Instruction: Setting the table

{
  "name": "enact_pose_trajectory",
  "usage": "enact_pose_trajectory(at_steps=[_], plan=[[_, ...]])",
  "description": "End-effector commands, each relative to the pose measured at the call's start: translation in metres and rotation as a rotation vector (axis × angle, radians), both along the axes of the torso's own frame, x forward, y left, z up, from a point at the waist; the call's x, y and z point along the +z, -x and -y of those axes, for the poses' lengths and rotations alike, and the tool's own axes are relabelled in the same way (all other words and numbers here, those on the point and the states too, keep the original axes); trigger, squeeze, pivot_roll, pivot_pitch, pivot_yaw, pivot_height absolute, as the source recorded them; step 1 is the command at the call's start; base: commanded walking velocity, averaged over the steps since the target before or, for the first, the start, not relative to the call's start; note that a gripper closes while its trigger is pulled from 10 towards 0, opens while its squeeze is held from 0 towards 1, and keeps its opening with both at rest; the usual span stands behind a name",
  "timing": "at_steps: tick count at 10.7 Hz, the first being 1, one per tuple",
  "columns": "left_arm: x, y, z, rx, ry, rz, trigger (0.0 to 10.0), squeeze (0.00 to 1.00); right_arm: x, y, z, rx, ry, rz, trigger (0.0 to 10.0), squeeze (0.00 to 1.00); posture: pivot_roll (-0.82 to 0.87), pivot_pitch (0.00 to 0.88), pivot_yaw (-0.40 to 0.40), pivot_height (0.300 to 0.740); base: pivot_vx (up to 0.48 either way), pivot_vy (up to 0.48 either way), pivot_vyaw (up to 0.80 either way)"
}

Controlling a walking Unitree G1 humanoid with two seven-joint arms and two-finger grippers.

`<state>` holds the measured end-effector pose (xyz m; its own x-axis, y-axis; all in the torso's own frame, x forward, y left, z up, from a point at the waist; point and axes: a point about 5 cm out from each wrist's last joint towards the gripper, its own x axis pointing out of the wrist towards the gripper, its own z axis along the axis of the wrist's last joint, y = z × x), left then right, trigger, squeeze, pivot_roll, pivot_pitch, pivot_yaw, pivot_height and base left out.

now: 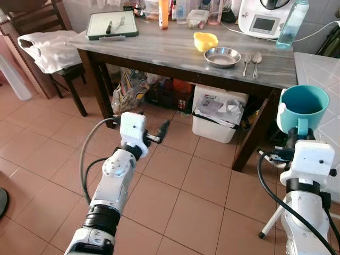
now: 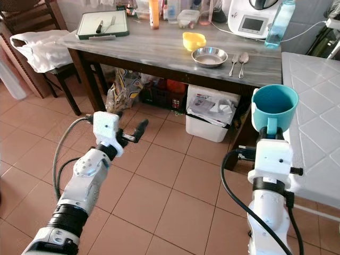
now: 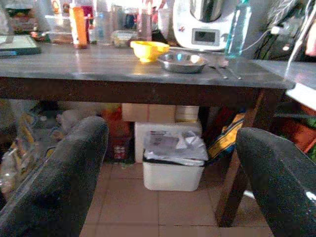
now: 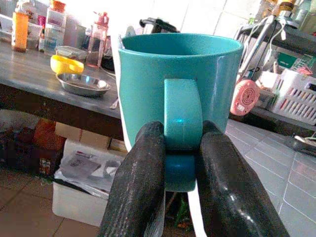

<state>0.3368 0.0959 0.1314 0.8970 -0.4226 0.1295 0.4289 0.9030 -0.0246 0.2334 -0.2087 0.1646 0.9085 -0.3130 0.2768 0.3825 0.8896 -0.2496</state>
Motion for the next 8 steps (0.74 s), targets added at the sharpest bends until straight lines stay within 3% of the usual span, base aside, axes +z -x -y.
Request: enact_pose_trajectory(at_steps=[1,8], plan=[[0.0020,-0.0006,-0.0020,-0.010,-0.005,0.009,10.0,0.00,0.0041,0.0006,-0.0018,-0.002,0.003,0.027,10.0,0.00,0.03,0.015,0.014,0.740,0.315,0.000,0.00],[0.0005,0.0017,0.0043,-0.062,-0.008,-0.001,10.0,0.00,0.0033,0.0011,-0.0025,-0.006,0.002,0.029,10.0,0.00,0.03,0.023,0.026,0.740,0.451,0.000,0.00]])
